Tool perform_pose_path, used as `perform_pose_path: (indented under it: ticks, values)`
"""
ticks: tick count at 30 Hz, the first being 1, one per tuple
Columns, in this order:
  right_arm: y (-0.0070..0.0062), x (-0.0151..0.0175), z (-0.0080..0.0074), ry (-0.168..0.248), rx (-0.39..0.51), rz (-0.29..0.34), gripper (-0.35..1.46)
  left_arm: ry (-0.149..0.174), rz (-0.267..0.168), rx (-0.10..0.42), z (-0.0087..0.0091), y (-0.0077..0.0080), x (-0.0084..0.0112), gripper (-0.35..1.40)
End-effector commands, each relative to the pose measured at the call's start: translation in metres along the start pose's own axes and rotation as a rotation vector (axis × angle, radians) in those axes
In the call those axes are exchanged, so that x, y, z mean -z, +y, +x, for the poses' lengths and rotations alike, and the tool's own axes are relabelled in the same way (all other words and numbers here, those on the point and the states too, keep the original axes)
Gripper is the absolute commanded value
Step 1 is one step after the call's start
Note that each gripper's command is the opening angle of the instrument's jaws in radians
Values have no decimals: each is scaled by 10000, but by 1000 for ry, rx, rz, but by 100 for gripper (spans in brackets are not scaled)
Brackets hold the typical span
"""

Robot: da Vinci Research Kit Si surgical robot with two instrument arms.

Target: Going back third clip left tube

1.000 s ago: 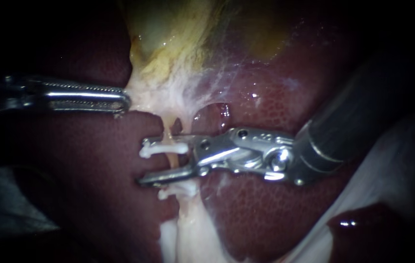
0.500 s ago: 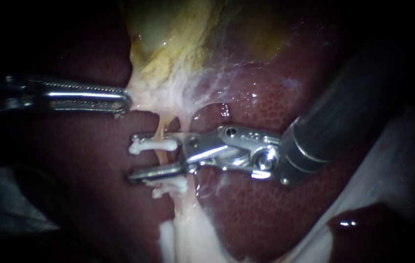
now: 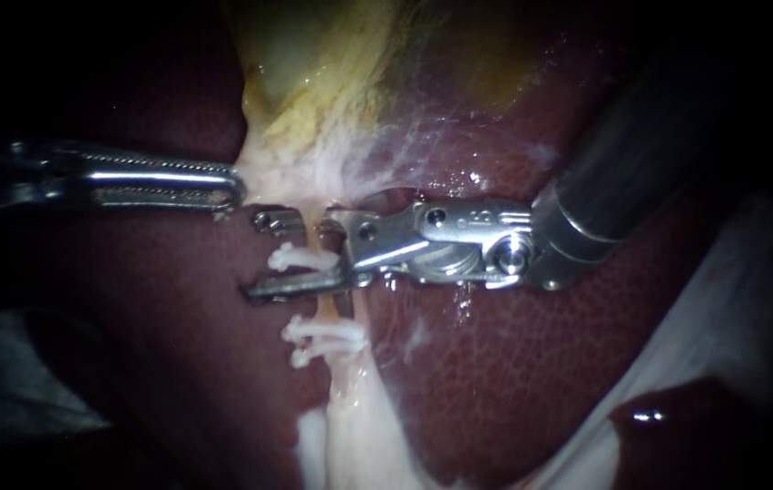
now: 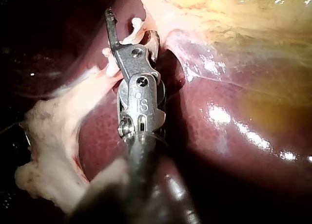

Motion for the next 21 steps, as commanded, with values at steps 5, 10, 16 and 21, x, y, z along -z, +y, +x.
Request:
perform_pose_path:
  ticks: [5, 10, 16, 21]
  values:
    - [-7, 36, 5, -10, 43, 5, 47, 0, -2, 0, 0, 0, 3, -35]
    - [-18, 71, 21, -48, 76, 15, 49, 0, -2, -1, 0, 0, 3, -35]
    - [-38, 113, 42, -144, 96, 38, 50, 0, -3, -1, 0, 0, 4, -35]
    - [-60, 143, 62, -186, 99, 60, 50, 0, -3, -1, 0, -1, 5, -35]
